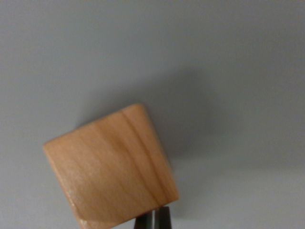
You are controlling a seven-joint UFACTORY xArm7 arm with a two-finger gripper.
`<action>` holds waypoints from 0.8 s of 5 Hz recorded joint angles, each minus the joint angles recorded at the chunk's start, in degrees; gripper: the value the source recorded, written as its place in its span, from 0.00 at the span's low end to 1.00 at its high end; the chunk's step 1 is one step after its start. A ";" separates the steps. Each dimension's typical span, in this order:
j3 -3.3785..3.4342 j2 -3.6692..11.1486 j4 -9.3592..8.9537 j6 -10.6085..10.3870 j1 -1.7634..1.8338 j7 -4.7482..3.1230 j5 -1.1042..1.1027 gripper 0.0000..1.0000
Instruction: Push wooden cube
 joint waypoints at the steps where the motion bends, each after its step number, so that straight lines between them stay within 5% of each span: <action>1: 0.17 1.72 2.48 0.78 0.18 0.13 0.31 1.00; 4: 0.31 3.23 4.65 1.46 0.34 0.25 0.59 1.00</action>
